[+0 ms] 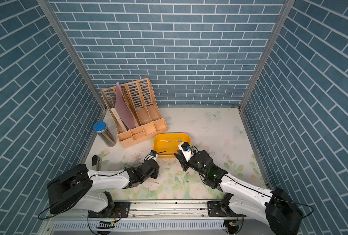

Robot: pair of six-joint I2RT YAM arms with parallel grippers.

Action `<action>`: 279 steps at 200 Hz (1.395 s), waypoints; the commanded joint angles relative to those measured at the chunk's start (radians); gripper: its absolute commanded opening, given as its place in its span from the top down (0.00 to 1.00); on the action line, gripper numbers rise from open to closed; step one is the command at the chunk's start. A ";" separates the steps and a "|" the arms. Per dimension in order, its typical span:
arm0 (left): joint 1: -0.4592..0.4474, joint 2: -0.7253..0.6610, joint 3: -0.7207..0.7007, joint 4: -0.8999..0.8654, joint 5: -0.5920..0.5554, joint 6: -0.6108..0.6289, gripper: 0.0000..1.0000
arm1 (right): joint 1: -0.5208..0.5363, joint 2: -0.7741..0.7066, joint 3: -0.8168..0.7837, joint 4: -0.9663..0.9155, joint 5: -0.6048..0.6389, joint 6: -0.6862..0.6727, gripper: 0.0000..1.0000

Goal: Put the screws on the desktop into the storage box
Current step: Pick up the screw from the center of the board, then place the screw in the storage box.

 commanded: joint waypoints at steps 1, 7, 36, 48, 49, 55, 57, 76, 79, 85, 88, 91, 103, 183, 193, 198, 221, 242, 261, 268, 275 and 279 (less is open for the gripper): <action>-0.003 0.018 0.004 -0.095 0.016 0.000 1.00 | -0.002 -0.013 -0.009 0.012 0.009 -0.023 0.72; -0.003 0.008 0.007 -0.103 0.009 -0.001 1.00 | -0.002 -0.013 -0.010 0.011 0.009 -0.023 0.72; -0.002 -0.087 0.026 -0.135 -0.027 0.007 1.00 | -0.002 -0.019 -0.011 0.014 0.009 -0.022 0.72; -0.003 -0.122 0.048 -0.163 -0.035 0.022 1.00 | -0.002 -0.020 -0.013 0.018 0.029 -0.020 0.72; -0.003 -0.124 0.050 -0.166 -0.035 0.023 1.00 | -0.002 -0.021 -0.013 0.018 0.031 -0.020 0.72; -0.003 -0.140 0.065 -0.180 -0.038 0.033 1.00 | -0.002 -0.018 -0.013 0.019 0.033 -0.020 0.72; -0.003 -0.146 0.068 -0.185 -0.039 0.036 1.00 | -0.002 -0.019 -0.012 0.019 0.033 -0.019 0.72; 0.001 -0.203 0.124 -0.225 -0.049 0.065 1.00 | -0.003 -0.017 -0.013 0.020 0.038 -0.018 0.72; 0.003 -0.212 0.134 -0.229 -0.049 0.072 1.00 | -0.002 -0.017 -0.013 0.019 0.037 -0.017 0.72; 0.009 -0.226 0.153 -0.240 -0.051 0.086 1.00 | -0.002 -0.017 -0.013 0.019 0.039 -0.015 0.72; 0.012 -0.232 0.166 -0.246 -0.052 0.093 1.00 | -0.002 -0.017 -0.014 0.020 0.039 -0.013 0.72; 0.017 -0.238 0.177 -0.254 -0.056 0.101 1.00 | -0.002 -0.017 -0.014 0.021 0.036 -0.010 0.72; 0.049 -0.251 0.228 -0.270 -0.055 0.134 1.00 | -0.002 -0.022 -0.020 0.020 0.024 0.006 0.72; 0.219 0.095 0.532 -0.202 0.260 0.267 1.00 | 0.125 0.053 -0.036 -0.006 -0.045 0.110 0.71; 0.222 0.131 0.545 -0.205 0.249 0.268 1.00 | 0.167 0.094 -0.036 0.004 -0.024 0.118 0.71; 0.226 0.146 0.547 -0.206 0.249 0.271 1.00 | 0.183 0.110 -0.040 0.012 -0.018 0.124 0.71; 0.253 0.186 0.534 -0.175 0.299 0.270 0.98 | 0.241 0.153 -0.075 0.052 0.002 0.144 0.70; 0.255 0.217 0.548 -0.189 0.309 0.283 0.93 | 0.266 0.204 -0.064 0.022 0.000 0.137 0.68; 0.255 0.247 0.567 -0.216 0.311 0.292 0.94 | 0.283 0.255 -0.038 0.012 0.006 0.141 0.68; 0.255 0.260 0.575 -0.228 0.313 0.296 0.93 | 0.290 0.272 -0.028 0.009 0.009 0.146 0.68; 0.255 0.270 0.581 -0.239 0.302 0.298 0.89 | 0.298 0.292 -0.017 0.004 0.008 0.147 0.67; 0.255 0.272 0.581 -0.241 0.296 0.298 0.85 | 0.304 0.302 -0.009 0.000 0.005 0.145 0.67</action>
